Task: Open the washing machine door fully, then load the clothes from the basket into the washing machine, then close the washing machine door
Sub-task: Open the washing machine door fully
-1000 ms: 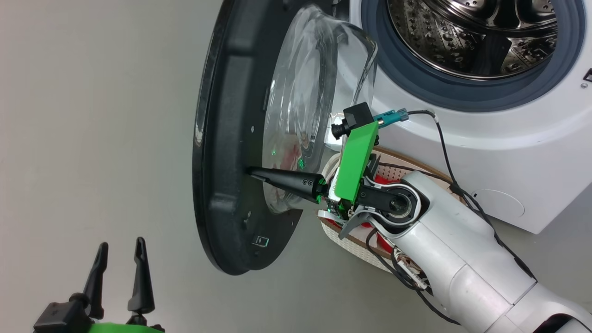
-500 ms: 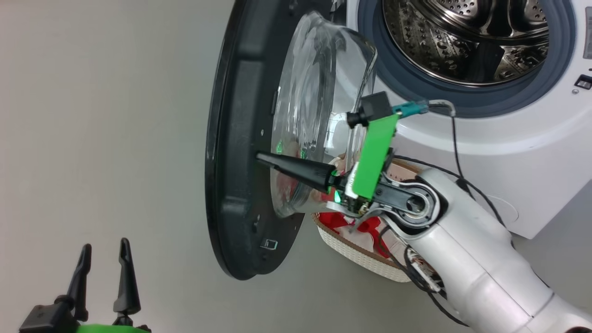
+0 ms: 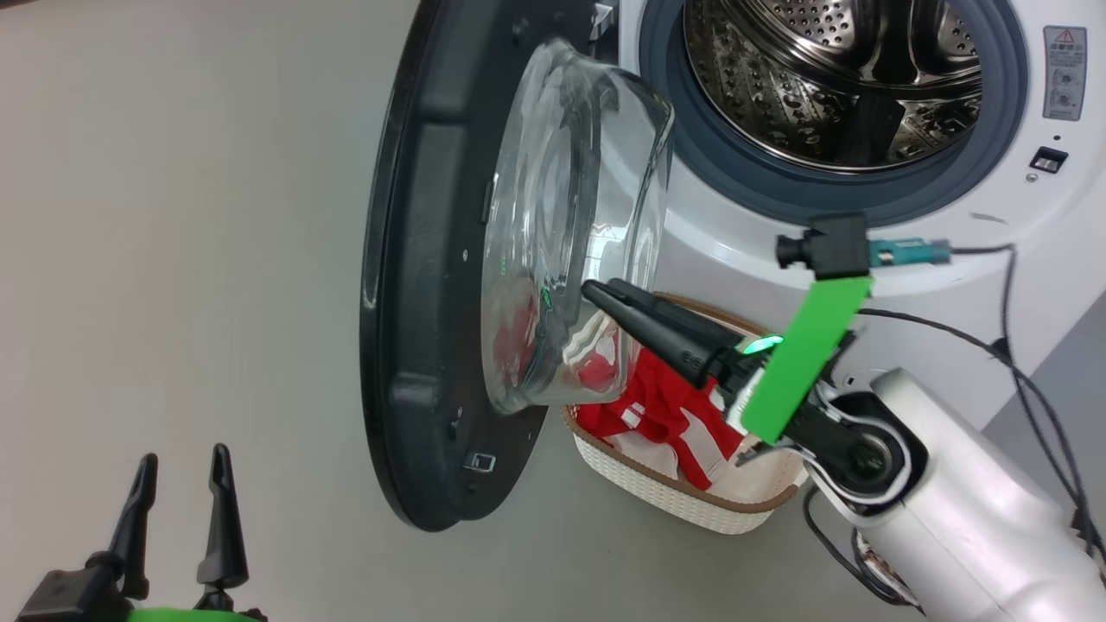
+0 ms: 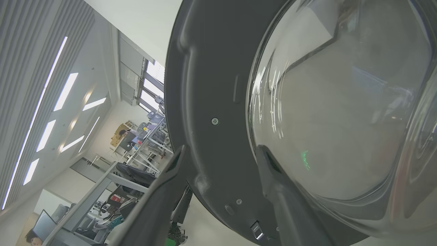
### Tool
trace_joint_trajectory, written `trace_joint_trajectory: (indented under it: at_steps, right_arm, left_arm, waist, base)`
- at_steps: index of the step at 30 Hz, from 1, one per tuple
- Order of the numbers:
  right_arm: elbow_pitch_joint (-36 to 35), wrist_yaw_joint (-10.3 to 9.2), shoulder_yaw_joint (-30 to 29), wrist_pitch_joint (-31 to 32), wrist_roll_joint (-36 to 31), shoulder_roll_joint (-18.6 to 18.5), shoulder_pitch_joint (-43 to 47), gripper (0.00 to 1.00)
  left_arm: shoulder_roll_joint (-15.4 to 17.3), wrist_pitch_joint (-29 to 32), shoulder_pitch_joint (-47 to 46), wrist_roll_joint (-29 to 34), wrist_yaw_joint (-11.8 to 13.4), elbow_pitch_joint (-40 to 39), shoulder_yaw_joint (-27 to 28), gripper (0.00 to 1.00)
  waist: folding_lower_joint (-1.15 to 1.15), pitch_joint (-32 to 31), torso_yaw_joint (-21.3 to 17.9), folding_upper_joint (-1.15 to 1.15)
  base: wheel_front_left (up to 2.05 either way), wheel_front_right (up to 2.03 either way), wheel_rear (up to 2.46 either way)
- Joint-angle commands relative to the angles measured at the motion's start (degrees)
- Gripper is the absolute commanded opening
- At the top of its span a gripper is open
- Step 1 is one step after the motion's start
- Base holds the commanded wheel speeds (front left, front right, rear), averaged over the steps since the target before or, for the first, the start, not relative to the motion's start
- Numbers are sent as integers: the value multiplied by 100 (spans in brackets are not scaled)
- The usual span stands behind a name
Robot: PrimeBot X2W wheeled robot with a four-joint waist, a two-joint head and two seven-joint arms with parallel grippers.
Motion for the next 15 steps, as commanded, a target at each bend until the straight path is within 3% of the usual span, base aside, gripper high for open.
trace_joint_trajectory:
  at_steps: [1, 7, 15]
  right_arm:
    - [-297, 10, -20, -221, -227, -25, 127, 100]
    - [-653, 10, -48, -1152, -1224, -539, 596, 100]
    - [-359, 10, -25, -2266, -2674, -746, 947, 100]
  left_arm:
    - [126, -31, -25, 37, -30, -177, 211, 100]
    - [156, -31, 41, 5, -47, -235, 254, 100]
    - [170, -31, 199, -20, -55, -345, 316, 100]
  waist:
    - [0, -7, -19, 0]
    - [0, 11, -95, 0]
    - [0, 29, -273, 0]
  base:
    - [0, 0, 0]
    - [0, 0, 0]
    - [0, 0, 0]
